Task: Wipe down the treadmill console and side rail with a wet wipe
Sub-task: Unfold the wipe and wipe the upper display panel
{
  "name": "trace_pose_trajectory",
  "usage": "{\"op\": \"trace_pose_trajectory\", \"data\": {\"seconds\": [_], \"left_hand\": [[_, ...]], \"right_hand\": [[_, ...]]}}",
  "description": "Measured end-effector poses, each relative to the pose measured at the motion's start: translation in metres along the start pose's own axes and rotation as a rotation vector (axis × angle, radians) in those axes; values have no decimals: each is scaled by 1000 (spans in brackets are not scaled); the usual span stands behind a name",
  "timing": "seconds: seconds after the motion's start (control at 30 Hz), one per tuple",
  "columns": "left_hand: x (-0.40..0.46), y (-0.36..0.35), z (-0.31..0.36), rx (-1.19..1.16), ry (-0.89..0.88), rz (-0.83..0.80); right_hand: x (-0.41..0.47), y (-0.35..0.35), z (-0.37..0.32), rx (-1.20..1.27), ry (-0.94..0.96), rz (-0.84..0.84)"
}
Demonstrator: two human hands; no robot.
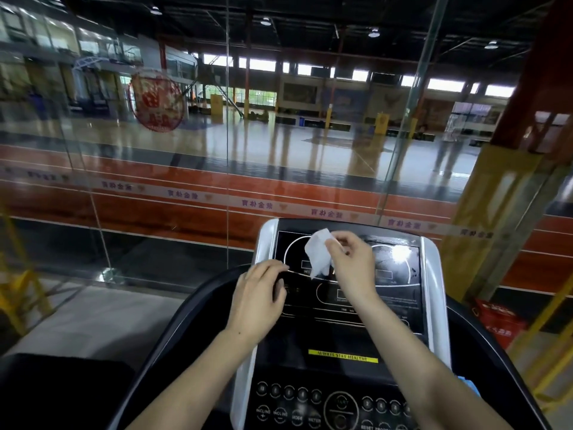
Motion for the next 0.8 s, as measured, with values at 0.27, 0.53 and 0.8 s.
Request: {"op": "trace_pose_trajectory", "data": {"seconds": [0.27,0.53,0.8], "left_hand": [[22,-25,-50,243,-89,-149],[21,-38,-65,246,-184,-109],[34,-54,-77,290,-162,-144]], "right_hand": [[-7,-74,28,-459,841,-218],[-30,-62,61,-738,853,-481],[-14,-80,45,-842,778,-616]]}}
Point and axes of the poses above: each hand's wrist, its own x-axis towards the middle knuckle, its own y-axis out of the back of the hand, z = x × y, the point moved 2 cm from there along x, towards the middle knuckle, and after that the axes turned 14 degrees about z, right-handed, at the moved point
